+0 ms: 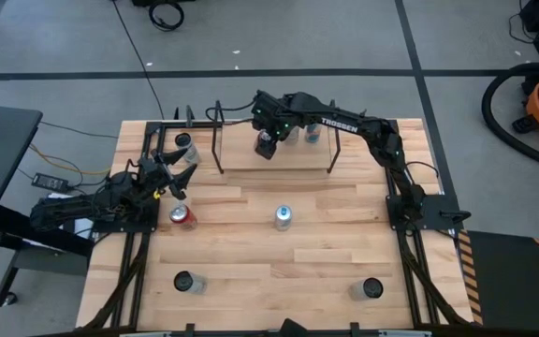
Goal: Place canned beverage on shelf
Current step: Put the right red-black soda can on the shelf
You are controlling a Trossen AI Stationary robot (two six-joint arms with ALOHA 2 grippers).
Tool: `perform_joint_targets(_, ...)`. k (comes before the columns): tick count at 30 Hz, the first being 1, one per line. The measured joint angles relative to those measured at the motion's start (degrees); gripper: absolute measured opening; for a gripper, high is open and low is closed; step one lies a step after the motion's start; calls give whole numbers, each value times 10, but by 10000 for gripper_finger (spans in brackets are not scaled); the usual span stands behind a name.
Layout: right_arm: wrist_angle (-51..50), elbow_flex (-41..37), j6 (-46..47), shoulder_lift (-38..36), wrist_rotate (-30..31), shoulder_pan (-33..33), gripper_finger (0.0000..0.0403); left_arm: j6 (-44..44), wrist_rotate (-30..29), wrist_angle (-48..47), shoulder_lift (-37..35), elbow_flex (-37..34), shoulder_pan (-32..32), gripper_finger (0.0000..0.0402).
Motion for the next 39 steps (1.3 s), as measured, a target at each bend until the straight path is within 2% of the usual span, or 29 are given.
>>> perform_joint_targets(19, 7, -16, -12, -1, -8, 0, 310, 0, 0, 0, 0, 0, 0, 321)
perform_joint_targets(30, 15, -17, -24, 0, -12, -1, 349, 0, 0, 0, 0, 0, 0, 321)
perform_joint_targets(39, 37, -18, -24, 0, -19, -3, 353, 0, 0, 0, 0, 0, 0, 321)
